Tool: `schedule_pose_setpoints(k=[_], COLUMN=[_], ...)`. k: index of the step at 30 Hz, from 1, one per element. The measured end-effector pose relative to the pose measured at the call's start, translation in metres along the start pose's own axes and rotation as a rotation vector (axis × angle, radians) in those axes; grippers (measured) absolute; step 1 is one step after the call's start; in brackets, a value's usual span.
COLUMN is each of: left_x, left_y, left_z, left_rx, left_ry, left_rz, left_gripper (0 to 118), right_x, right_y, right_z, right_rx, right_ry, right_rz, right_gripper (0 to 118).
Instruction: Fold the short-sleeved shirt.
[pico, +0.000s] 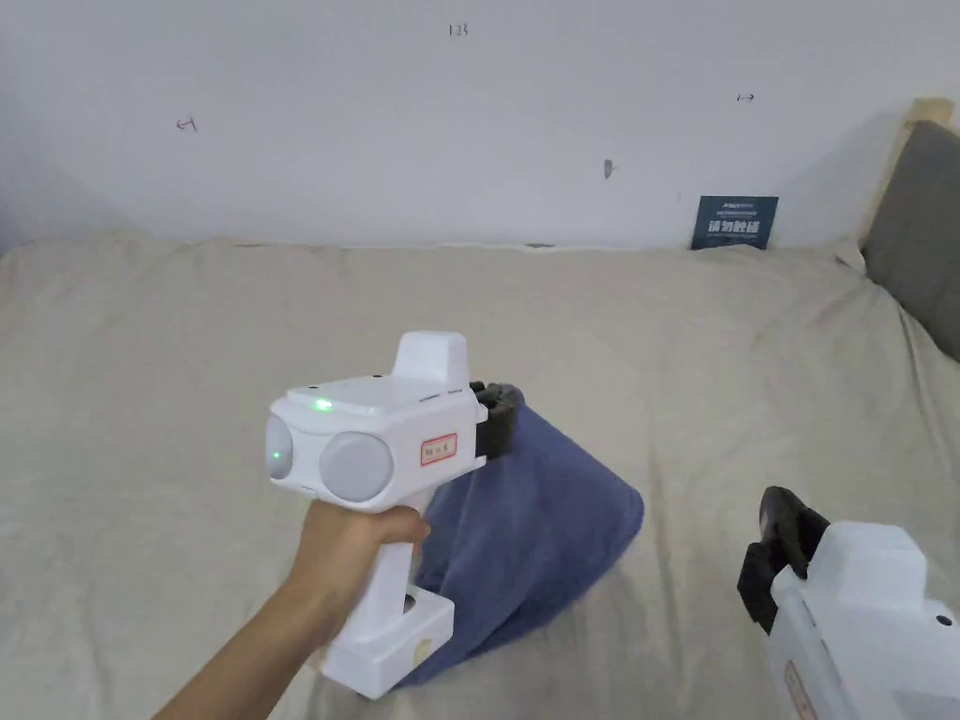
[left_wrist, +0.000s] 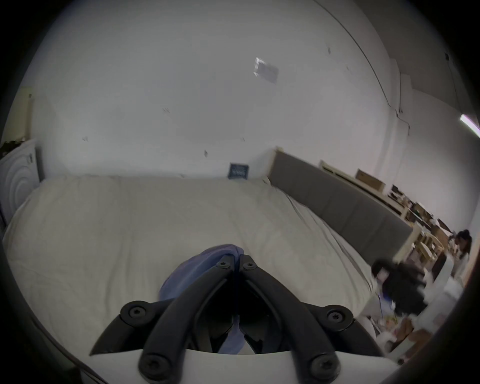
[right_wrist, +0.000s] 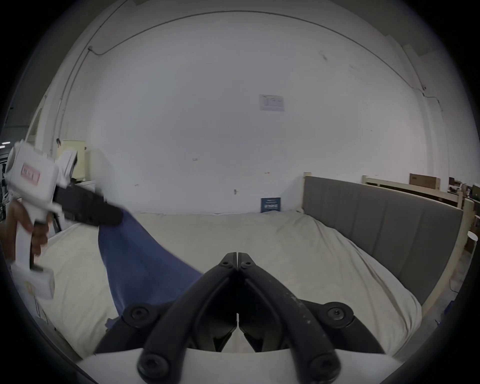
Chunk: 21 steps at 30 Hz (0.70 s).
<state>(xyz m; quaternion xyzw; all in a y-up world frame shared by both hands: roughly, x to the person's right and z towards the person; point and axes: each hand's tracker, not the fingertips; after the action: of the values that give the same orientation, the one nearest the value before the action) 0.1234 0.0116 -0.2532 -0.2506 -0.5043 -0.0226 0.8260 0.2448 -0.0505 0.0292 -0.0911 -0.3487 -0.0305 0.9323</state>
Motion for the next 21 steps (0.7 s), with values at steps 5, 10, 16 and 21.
schedule_pose_setpoints(k=[5,10,16,21], left_x=[0.019,0.025,0.021,0.023], left_y=[-0.058,-0.123,-0.175,-0.149], left_z=[-0.049,-0.101,-0.136,-0.110], left_rx=[-0.239,-0.453,-0.591,-0.496], left_ry=[-0.035,0.023,0.108,0.059], left_rz=[-0.038,-0.080,-0.072,0.021], left_gripper=[3,3,20,114], right_x=[0.022,0.023,0.018,0.021], right_y=[-0.010,-0.017,-0.018,-0.016], right_z=[0.004,0.005,0.007,0.008], right_rx=[-0.028,-0.053,-0.066,-0.064], right_ry=[-0.054,-0.054,-0.036,-0.037], right_rz=[-0.025,-0.036,-0.026,-0.012], right_gripper=[1,1,1,3])
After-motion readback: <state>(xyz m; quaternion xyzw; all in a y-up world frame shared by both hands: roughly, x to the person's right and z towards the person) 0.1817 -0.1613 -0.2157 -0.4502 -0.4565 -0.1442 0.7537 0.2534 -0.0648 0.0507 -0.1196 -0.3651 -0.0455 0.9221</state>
